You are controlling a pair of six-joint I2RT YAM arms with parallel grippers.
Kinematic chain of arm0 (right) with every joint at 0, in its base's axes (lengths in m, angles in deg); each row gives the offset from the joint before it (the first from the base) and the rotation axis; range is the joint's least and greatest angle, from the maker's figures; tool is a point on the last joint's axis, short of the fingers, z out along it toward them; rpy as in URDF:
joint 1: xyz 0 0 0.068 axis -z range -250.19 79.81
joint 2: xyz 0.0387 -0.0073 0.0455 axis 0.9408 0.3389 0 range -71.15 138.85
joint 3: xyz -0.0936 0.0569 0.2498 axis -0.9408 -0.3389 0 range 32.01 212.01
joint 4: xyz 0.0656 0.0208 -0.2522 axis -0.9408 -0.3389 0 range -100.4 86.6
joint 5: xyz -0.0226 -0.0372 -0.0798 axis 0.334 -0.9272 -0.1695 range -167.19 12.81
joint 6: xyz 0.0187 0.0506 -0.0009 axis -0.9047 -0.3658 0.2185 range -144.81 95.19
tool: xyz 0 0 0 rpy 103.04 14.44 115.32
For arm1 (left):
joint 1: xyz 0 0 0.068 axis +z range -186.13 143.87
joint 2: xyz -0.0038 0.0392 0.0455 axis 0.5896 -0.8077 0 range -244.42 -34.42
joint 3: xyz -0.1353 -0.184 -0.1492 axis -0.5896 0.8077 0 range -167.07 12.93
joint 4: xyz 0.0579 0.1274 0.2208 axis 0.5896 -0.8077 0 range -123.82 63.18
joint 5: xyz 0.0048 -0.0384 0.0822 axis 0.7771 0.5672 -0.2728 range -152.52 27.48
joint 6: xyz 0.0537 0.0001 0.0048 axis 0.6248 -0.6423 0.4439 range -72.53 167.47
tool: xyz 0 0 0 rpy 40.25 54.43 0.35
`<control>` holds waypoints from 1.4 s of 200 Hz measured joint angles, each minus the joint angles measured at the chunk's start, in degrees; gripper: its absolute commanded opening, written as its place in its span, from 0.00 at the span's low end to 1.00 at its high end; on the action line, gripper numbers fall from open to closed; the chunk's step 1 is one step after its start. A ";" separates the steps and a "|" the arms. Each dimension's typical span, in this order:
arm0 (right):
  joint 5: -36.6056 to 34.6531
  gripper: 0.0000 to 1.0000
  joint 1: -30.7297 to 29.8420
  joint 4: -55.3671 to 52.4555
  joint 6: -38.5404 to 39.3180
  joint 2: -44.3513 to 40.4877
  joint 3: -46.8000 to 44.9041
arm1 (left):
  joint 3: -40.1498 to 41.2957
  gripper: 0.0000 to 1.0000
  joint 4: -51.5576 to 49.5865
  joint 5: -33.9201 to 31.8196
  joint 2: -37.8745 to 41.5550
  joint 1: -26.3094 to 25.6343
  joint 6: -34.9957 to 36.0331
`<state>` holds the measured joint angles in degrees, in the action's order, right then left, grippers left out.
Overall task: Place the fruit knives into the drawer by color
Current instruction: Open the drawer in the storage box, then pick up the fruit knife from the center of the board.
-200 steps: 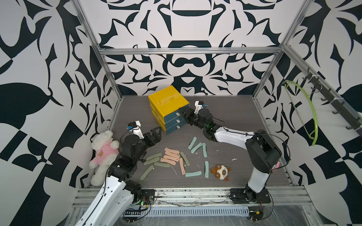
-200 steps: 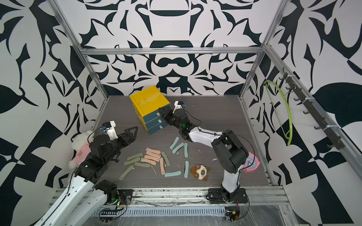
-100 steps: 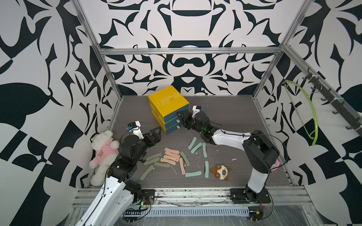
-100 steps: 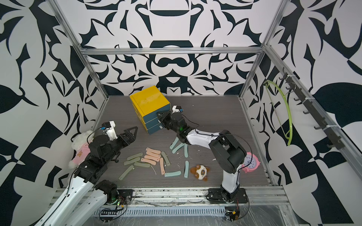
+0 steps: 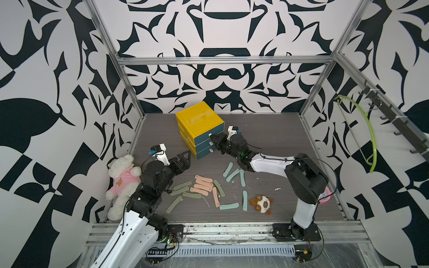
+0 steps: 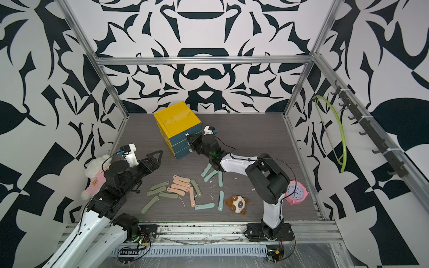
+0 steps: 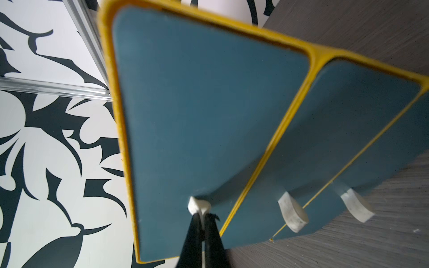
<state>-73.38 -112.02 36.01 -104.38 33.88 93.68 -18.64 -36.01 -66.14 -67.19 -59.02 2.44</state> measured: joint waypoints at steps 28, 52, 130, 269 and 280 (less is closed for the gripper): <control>1.07 0.00 0.00 -0.68 0.07 -3.26 -3.04 | 0.00 0.99 0.02 -0.02 -0.37 0.00 -0.11; 2.80 0.00 0.00 -2.64 0.46 -7.32 -6.14 | 0.00 0.99 0.07 0.00 -1.01 0.00 -0.17; 5.27 0.00 0.00 -11.76 4.20 -20.55 -15.13 | 0.00 0.99 1.33 0.00 -3.13 0.00 -0.44; 7.93 0.51 0.00 -54.21 26.23 -37.68 -11.02 | -0.02 0.99 0.22 -0.04 -3.19 0.00 0.15; 8.00 0.51 0.00 -60.06 28.76 -37.97 -9.70 | -0.02 0.99 0.20 -0.07 -3.06 0.00 0.22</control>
<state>-65.38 -112.02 -24.05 -75.62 -4.08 83.97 -18.66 -35.81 -66.20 -70.25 -59.02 2.66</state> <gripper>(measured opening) 0.509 0.992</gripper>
